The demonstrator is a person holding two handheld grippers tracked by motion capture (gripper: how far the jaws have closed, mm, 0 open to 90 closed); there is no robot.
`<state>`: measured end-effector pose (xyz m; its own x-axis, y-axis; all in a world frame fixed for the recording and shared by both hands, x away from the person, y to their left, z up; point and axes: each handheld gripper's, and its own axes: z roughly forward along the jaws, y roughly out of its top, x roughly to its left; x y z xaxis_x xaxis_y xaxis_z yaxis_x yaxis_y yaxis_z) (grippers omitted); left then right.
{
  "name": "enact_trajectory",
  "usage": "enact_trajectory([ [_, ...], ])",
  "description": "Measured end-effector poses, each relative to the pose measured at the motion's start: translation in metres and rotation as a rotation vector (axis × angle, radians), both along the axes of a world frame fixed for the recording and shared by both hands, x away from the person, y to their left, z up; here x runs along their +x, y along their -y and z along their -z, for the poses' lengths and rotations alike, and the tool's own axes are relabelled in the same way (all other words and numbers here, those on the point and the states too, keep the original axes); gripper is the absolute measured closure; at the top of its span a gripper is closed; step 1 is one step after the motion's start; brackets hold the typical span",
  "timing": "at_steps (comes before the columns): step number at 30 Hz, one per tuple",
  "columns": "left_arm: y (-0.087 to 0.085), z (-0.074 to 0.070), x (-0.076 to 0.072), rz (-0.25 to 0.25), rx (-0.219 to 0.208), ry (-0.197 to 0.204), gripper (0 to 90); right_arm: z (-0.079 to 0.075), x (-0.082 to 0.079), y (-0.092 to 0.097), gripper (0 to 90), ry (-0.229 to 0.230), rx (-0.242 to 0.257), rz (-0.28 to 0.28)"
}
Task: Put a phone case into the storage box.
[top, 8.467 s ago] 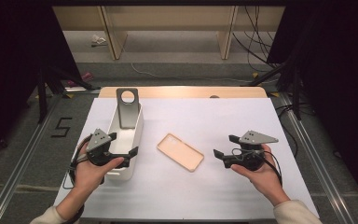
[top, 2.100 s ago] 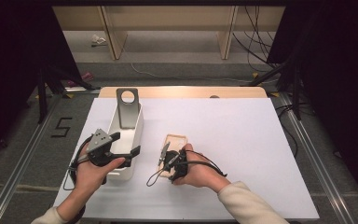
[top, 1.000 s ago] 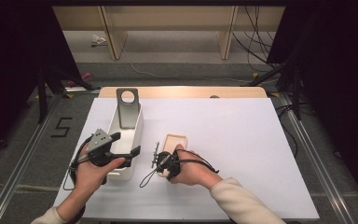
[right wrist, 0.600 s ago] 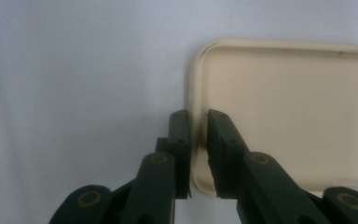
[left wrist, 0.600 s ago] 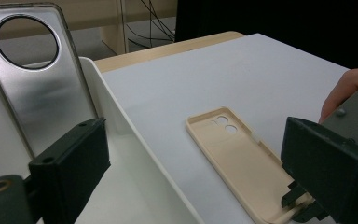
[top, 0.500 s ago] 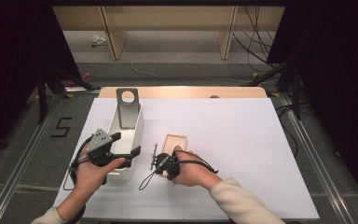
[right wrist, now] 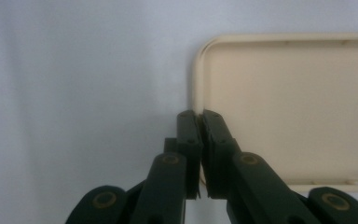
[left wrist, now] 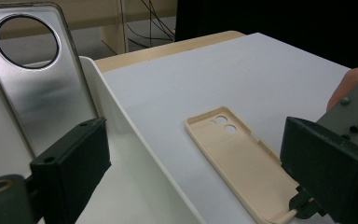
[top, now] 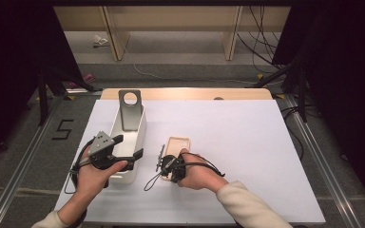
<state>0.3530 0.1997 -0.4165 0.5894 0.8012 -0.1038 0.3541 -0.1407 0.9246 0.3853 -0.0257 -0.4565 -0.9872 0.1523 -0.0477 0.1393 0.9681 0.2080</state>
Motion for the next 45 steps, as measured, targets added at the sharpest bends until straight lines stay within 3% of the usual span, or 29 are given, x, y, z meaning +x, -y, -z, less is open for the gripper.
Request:
enact_trajectory([
  [9, -0.001, 0.0, 0.0, 0.004, -0.003, -0.002, 9.1, -0.001, 0.003, 0.013, 87.8, -0.043, 0.087, 0.027],
  [17, -0.001, 0.0, 0.0, 0.004, -0.007, 0.0, 10.1, -0.012, 0.001, 0.03, 87.8, -0.017, 0.176, 0.046],
  [31, 0.001, 0.001, 0.0, 0.007, -0.003, -0.001, 10.6, -0.035, -0.005, 0.079, 87.8, 0.055, 0.354, 0.072],
  [37, 0.005, -0.001, 0.0, 0.009, -0.005, 0.001, 11.4, -0.036, -0.013, 0.094, 87.8, 0.068, 0.376, 0.059],
  [45, 0.03, -0.015, 0.007, 0.07, 0.011, 0.002, 14.5, -0.037, -0.024, 0.105, 87.9, 0.08, 0.389, 0.063],
])
